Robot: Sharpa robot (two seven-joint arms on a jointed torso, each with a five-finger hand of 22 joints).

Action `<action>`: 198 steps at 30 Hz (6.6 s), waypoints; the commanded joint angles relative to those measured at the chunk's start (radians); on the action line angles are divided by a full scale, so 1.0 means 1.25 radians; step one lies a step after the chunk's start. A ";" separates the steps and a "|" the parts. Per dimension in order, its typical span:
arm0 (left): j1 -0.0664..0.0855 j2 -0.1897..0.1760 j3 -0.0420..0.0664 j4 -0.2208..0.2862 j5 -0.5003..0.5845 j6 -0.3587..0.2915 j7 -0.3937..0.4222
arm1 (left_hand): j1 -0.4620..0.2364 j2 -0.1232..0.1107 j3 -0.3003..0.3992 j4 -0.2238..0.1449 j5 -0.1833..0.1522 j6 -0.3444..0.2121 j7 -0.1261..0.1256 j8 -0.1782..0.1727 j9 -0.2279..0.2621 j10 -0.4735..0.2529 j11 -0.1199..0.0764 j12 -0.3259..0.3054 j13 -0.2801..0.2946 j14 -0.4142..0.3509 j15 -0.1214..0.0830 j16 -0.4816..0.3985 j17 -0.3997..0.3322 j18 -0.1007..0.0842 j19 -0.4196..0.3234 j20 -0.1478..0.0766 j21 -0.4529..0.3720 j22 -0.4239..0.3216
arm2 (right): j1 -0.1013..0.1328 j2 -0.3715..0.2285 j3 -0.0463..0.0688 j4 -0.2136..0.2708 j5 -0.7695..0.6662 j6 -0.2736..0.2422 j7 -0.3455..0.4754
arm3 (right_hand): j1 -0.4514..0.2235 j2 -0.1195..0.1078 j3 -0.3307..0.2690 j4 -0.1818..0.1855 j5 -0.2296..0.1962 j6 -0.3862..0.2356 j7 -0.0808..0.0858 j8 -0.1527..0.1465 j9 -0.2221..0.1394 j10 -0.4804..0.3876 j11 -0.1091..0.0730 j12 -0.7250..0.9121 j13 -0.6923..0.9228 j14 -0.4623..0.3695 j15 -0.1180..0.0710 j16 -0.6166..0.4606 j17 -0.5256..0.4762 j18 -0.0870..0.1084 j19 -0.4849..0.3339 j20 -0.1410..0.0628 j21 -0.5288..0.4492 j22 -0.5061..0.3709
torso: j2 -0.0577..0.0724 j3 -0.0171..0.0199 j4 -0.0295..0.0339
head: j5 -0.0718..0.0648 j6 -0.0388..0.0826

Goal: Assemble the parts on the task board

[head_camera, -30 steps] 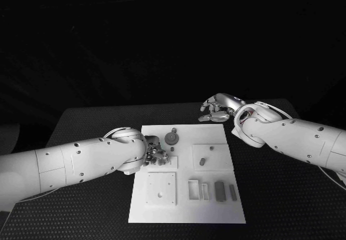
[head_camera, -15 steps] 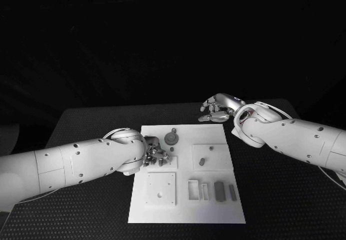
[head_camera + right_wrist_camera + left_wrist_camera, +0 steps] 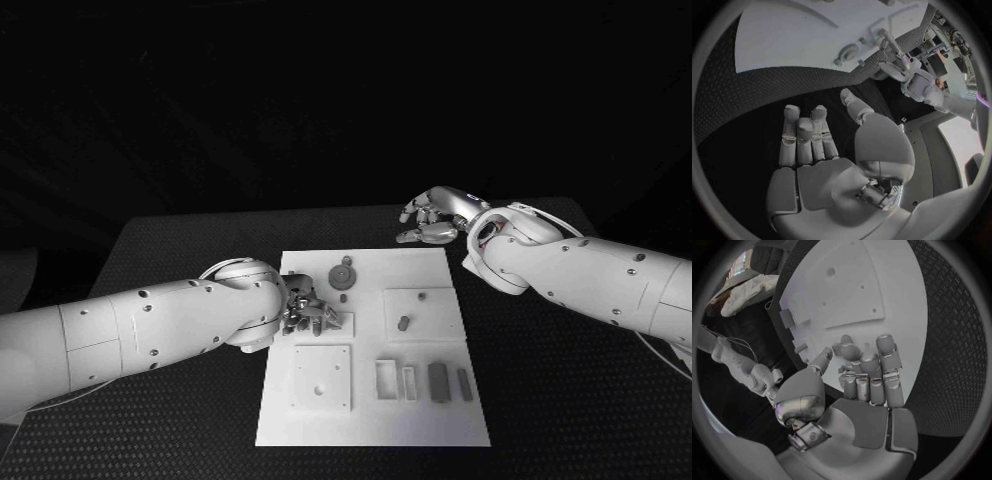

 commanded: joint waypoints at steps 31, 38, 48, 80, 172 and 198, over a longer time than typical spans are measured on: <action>0.003 -0.014 0.036 0.013 0.067 -0.034 0.037 | 0.025 0.029 -0.010 -0.063 -0.001 -0.034 0.012 -0.027 -0.005 -0.009 0.010 -0.003 -0.011 -0.016 -0.006 0.003 -0.026 0.005 -0.005 0.001 -0.008 0.010 | 0.000 -0.002 0.000 -0.002 -0.002 0.011 0.007 | -0.003 0.005 -0.006 0.001 0.003 -0.018 0.024 0.002 -0.002 -0.003 0.001 0.005 -0.002 0.001 -0.002 0.001 -0.001 0.009 0.002 -0.004 -0.004 0.011 | -0.001 0.0003 0.0011 | 0.002 0.005; 0.006 -0.001 0.038 0.010 0.067 -0.013 0.034 | 0.046 0.030 -0.003 -0.069 -0.001 -0.049 0.020 -0.042 -0.010 -0.022 0.017 -0.006 -0.012 -0.025 -0.007 0.000 -0.034 0.002 -0.010 0.002 -0.015 0.008 | 0.000 0.001 0.000 -0.004 -0.002 0.013 0.007 | -0.003 0.005 -0.006 0.001 0.003 -0.018 0.024 0.002 -0.002 -0.003 0.001 0.006 -0.002 0.001 -0.002 0.001 -0.001 0.009 0.002 -0.004 -0.004 0.011 | 0.000 0.0007 -0.0003 | 0.004 0.005; 0.006 0.007 0.037 0.007 0.056 0.029 0.031 | 0.075 0.040 0.002 -0.066 -0.001 -0.094 0.044 -0.081 -0.022 -0.073 0.041 -0.027 -0.004 -0.064 0.013 -0.025 -0.062 -0.010 -0.044 0.012 -0.046 0.000 | 0.000 0.000 0.000 -0.003 -0.002 0.015 0.006 | -0.004 0.005 -0.006 0.001 0.003 -0.019 0.025 0.002 -0.002 -0.003 0.001 0.006 -0.002 0.001 -0.002 0.001 -0.002 0.009 0.002 -0.004 -0.004 0.011 | 0.000 0.0010 0.0003 | 0.003 0.003; 0.005 0.005 0.037 -0.007 0.058 0.020 0.029 | 0.078 0.045 -0.006 -0.044 0.001 -0.076 0.043 -0.104 -0.066 -0.043 0.040 -0.030 -0.009 -0.048 0.012 0.009 -0.082 -0.001 -0.020 0.013 -0.044 0.012 | 0.000 0.002 0.000 -0.008 -0.015 0.015 0.007 | -0.005 0.005 -0.006 0.002 0.003 -0.021 0.025 0.001 -0.003 -0.003 0.001 0.006 -0.004 0.001 -0.002 0.001 -0.002 0.009 0.002 -0.004 -0.004 0.011 | 0.000 -0.0003 0.0001 | 0.000 0.000; 0.000 0.031 0.032 -0.051 0.060 0.096 0.000 | 0.081 0.033 -0.003 -0.032 0.005 -0.084 0.043 -0.108 -0.066 -0.049 0.039 -0.009 -0.002 -0.054 0.008 0.035 -0.092 -0.003 -0.017 0.005 -0.031 0.017 | 0.000 0.005 0.000 -0.006 -0.014 0.018 0.008 | -0.007 0.004 -0.006 0.004 0.003 -0.021 0.025 0.002 -0.004 -0.003 0.002 0.009 -0.007 0.001 -0.001 0.001 -0.003 0.009 0.001 -0.004 -0.005 0.012 | 0.000 0.0001 0.0002 | -0.004 -0.006; -0.002 0.040 0.031 -0.070 0.054 0.092 -0.003 | 0.062 0.030 -0.011 -0.017 0.003 -0.098 0.048 -0.118 -0.071 -0.054 0.043 -0.007 -0.002 -0.058 0.011 0.039 -0.098 -0.005 -0.021 0.005 -0.031 0.016 | 0.000 0.006 0.000 -0.007 -0.013 0.017 0.008 | -0.010 0.004 -0.007 0.006 0.003 -0.021 0.025 0.002 -0.004 -0.003 0.002 0.009 -0.008 0.002 -0.001 0.001 -0.003 0.009 0.001 -0.004 -0.005 0.012 | 0.000 0.0013 -0.0003 | -0.006 -0.004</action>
